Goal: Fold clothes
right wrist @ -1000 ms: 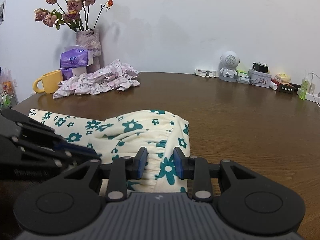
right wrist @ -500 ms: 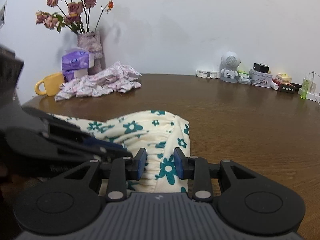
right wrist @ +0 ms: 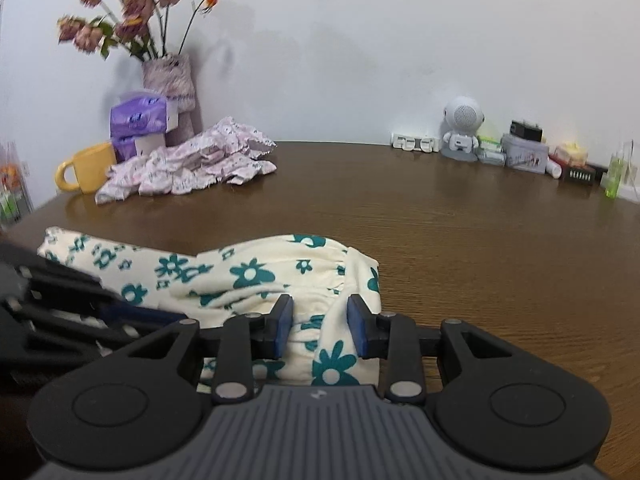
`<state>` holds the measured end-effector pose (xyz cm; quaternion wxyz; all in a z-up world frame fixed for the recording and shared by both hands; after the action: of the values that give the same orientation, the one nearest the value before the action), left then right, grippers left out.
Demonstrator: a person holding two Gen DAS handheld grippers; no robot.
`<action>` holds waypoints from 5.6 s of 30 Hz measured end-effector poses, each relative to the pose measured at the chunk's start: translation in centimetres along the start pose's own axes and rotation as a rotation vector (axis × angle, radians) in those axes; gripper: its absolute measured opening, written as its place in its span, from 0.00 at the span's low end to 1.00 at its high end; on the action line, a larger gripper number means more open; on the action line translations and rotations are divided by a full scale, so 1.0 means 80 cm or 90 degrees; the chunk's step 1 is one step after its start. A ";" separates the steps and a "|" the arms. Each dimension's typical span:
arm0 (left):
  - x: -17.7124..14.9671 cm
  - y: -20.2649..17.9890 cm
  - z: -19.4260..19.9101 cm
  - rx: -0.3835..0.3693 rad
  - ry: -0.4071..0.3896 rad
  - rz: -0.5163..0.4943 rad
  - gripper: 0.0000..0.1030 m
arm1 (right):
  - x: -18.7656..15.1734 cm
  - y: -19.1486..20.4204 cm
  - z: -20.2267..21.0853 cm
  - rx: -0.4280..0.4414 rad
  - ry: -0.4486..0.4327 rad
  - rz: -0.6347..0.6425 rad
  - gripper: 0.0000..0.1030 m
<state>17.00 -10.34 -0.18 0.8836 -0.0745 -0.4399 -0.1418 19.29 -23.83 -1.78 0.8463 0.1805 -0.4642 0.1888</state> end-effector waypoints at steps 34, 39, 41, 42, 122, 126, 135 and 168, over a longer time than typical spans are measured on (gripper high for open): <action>0.032 0.000 -0.029 -0.016 -0.013 -0.202 0.16 | 0.027 -0.033 -0.058 0.037 0.043 -0.102 0.18; 0.056 0.000 -0.053 -0.001 -0.007 -0.188 0.33 | 0.019 -0.027 -0.056 0.036 0.039 -0.083 0.18; 0.057 0.001 -0.068 -0.011 0.012 -0.177 0.33 | 0.016 -0.025 -0.055 0.037 0.037 -0.075 0.18; 0.057 0.002 -0.076 -0.018 0.023 -0.171 0.31 | 0.016 -0.025 -0.054 0.038 0.036 -0.072 0.18; 0.041 0.034 -0.072 -0.032 0.025 0.071 0.08 | 0.017 -0.015 -0.068 0.014 0.046 -0.011 0.15; 0.027 0.046 -0.074 -0.006 0.036 0.082 0.09 | 0.017 -0.016 -0.067 0.018 0.045 -0.016 0.15; 0.007 0.069 -0.059 0.024 0.014 0.096 0.07 | 0.017 -0.020 -0.066 0.028 0.042 -0.031 0.15; 0.005 0.076 -0.062 0.009 -0.003 0.140 0.07 | 0.018 -0.024 -0.065 0.044 0.035 -0.063 0.15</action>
<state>22.92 -5.95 -2.91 0.8934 -0.1165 -0.4319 -0.0406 24.67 -22.82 -3.40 0.8601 0.2273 -0.4248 0.1676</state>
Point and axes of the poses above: each gripper's, at about its wrist camera, not at the fingertips, and z roughly against the way its jaws point, y to its left, x to its top, the point moved 7 cm from there along -z, roughly the way its jaws point, and after that the axes turned 10 degrees about x, right-handed, at the moved point
